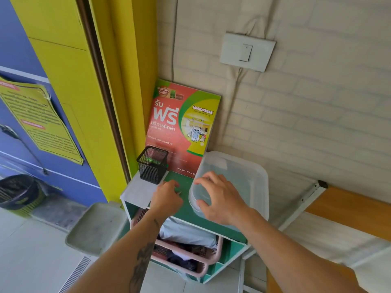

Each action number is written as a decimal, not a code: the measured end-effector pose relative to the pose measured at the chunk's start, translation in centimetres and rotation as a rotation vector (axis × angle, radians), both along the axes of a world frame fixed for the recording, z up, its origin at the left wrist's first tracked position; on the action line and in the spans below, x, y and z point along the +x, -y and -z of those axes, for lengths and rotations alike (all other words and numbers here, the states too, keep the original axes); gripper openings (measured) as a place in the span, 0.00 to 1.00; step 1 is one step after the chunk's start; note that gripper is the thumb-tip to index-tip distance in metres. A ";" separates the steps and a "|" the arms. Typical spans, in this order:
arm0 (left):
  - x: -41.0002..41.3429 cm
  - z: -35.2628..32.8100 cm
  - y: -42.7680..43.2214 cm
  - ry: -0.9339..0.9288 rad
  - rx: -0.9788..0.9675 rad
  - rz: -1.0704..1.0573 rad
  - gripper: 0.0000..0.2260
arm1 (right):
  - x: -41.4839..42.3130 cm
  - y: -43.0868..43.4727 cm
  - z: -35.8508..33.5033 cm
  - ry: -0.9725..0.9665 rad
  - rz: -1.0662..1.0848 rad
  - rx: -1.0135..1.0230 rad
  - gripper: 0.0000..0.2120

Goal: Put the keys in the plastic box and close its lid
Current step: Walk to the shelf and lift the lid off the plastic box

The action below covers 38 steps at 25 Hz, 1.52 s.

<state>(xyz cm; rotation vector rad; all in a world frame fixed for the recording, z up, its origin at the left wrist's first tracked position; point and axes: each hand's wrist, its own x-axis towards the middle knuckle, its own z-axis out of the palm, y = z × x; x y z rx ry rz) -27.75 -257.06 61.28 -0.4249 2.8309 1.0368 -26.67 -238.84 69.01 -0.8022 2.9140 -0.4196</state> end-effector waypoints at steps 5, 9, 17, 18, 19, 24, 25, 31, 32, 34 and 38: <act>0.6 -0.1 0.7 -0.138 0.074 -0.096 0.16 | -0.2 -0.1 0.1 -0.010 0.011 -0.008 0.24; 2.4 -0.1 0.8 -0.180 0.181 -0.065 0.14 | -0.1 0.1 0.2 -0.011 0.007 0.011 0.24; 4.5 -0.4 -1.0 -0.163 0.344 0.006 0.13 | -0.1 0.5 -0.2 -0.037 0.041 0.209 0.32; 4.6 -0.4 -1.2 -0.153 0.356 0.008 0.14 | -0.1 0.5 0.0 -0.020 0.062 0.241 0.35; 4.6 -0.5 -1.3 -0.147 0.371 0.004 0.14 | 0.0 0.6 0.2 0.007 0.079 0.262 0.38; 4.1 -0.9 -1.9 -0.170 0.414 -0.021 0.14 | 0.3 0.4 1.2 0.024 0.096 0.313 0.46; 4.0 -0.9 -1.9 -0.166 0.427 -0.029 0.14 | 0.4 0.4 1.3 0.005 0.099 0.302 0.47; 3.6 -1.1 -2.1 -0.161 0.484 -0.037 0.14 | 0.1 0.6 1.0 -0.076 0.059 0.348 0.45; 3.5 -1.2 -2.2 -0.150 0.498 -0.042 0.14 | -0.1 0.7 0.8 -0.101 0.039 0.368 0.43; 3.4 -1.4 -2.2 -0.121 0.527 -0.053 0.14 | -0.3 0.8 0.4 -0.137 0.003 0.392 0.40; 3.5 -1.4 -2.6 -0.097 0.585 -0.065 0.14 | -0.5 0.6 0.2 -0.162 -0.058 0.431 0.39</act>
